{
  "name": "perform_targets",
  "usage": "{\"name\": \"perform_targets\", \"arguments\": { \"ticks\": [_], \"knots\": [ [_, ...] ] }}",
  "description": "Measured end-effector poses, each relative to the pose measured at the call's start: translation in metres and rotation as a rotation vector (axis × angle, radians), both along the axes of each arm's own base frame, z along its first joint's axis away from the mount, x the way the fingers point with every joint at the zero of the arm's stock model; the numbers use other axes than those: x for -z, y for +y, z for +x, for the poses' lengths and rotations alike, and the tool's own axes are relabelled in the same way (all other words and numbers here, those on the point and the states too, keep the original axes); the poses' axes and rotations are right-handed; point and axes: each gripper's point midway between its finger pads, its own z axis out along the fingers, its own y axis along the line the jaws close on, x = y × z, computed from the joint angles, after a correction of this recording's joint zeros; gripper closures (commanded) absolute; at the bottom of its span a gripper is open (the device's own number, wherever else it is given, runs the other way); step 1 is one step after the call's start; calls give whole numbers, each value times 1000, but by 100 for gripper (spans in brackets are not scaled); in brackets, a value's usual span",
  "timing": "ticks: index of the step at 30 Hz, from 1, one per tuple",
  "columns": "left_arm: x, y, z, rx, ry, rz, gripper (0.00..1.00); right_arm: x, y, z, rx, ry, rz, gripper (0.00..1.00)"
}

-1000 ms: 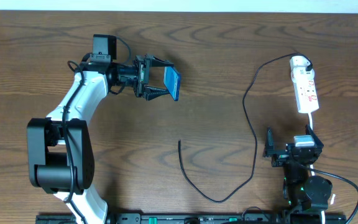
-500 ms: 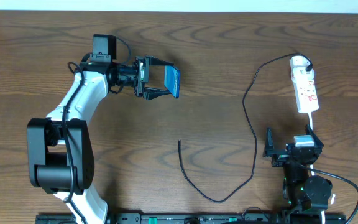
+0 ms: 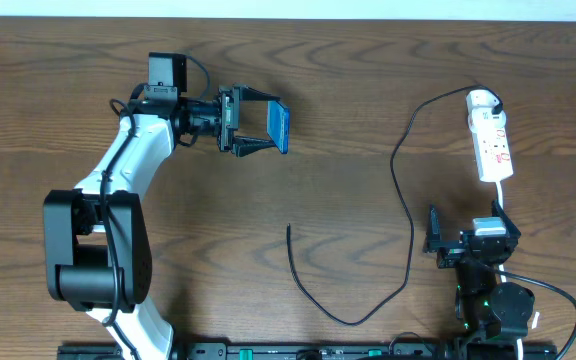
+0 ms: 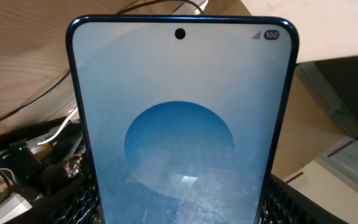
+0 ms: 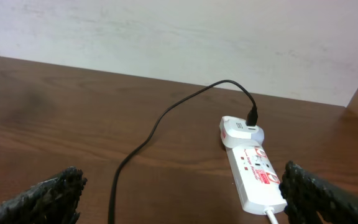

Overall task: Plug charger to phone and switch on socket
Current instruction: 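Hold the phone raised in the left gripper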

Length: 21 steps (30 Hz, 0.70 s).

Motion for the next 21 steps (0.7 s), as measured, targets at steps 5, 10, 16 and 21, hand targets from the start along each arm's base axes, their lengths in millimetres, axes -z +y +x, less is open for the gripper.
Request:
{"name": "perform_targets", "arguments": {
  "ticks": [5, 10, 16, 21],
  "knots": [
    [0, 0, 0, -2, 15, -4, 93, 0, 0, 0, 0, 0, 0, 1],
    [0, 0, 0, -3, 22, -4, 92, 0, 0, 0, 0, 0, 0, 1],
    [0, 0, 0, -6, 35, -6, 93, 0, 0, 0, 0, 0, 0, 1],
    [0, 0, 0, -6, 35, -5, 93, 0, 0, 0, 0, 0, 0, 1]
  ]
}}
